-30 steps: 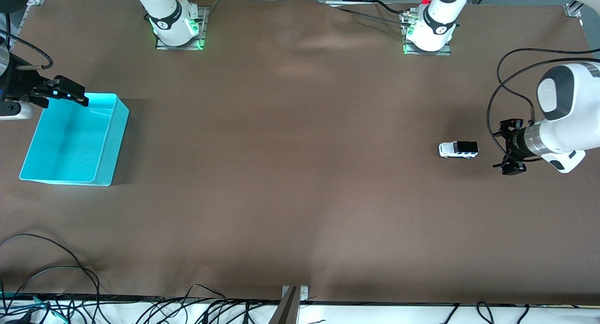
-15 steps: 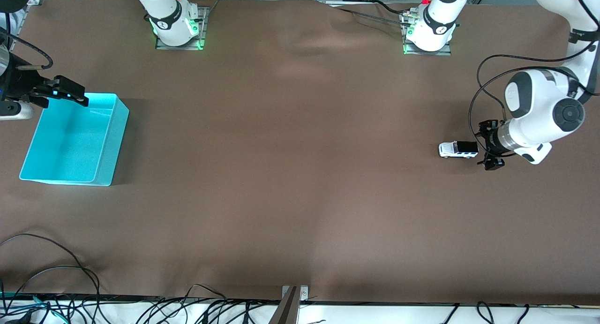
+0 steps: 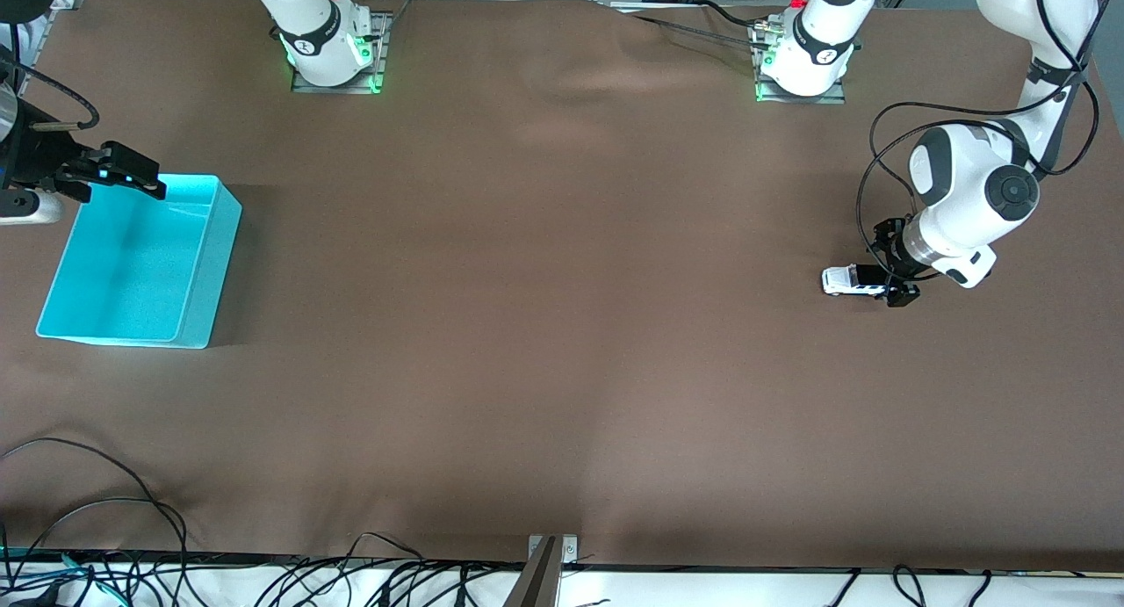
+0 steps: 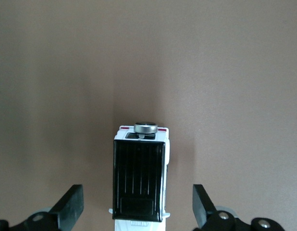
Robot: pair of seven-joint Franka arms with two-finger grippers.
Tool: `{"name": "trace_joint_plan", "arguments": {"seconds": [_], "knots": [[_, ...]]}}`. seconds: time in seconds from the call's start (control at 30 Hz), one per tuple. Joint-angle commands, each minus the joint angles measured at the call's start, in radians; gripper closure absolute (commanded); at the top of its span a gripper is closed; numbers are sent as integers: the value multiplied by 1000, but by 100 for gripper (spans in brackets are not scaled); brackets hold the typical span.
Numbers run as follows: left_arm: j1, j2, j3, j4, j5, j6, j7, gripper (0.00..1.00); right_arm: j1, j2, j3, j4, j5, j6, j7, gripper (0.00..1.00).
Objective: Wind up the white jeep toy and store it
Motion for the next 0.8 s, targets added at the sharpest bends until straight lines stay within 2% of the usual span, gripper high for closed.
{"name": "trace_joint_plan", "arguments": {"seconds": [0.0, 0.17, 0.27, 0.37, 0.43, 0.57, 0.63, 0.77], "knots": [[7, 3, -6, -31, 30, 61, -23, 0, -1, 6, 1, 24, -10, -11, -3, 0], [3, 19, -6, -36, 30, 83, -23, 1, -1, 6, 3, 24, -11, -11, -3, 0], [-1, 26, -6, -36, 30, 83, -23, 7, -1, 6, 3, 24, -13, -11, -3, 0], [-1, 26, -6, -36, 30, 83, -21, 22, -1, 6, 3, 24, -11, -11, -3, 0], [-3, 29, -6, -34, 30, 83, -21, 42, -1, 5, 3, 24, -11, -11, -3, 0], [-3, 26, -6, -31, 30, 80, -15, 73, -1, 6, 3, 24, -11, -11, -3, 0], [-4, 20, -6, -28, 31, 77, -11, 80, -1, 6, 3, 24, -13, -11, -3, 0], [-16, 2, -14, -21, 33, 60, -11, 81, -1, 6, 3, 24, -13, -11, -3, 0]]}}
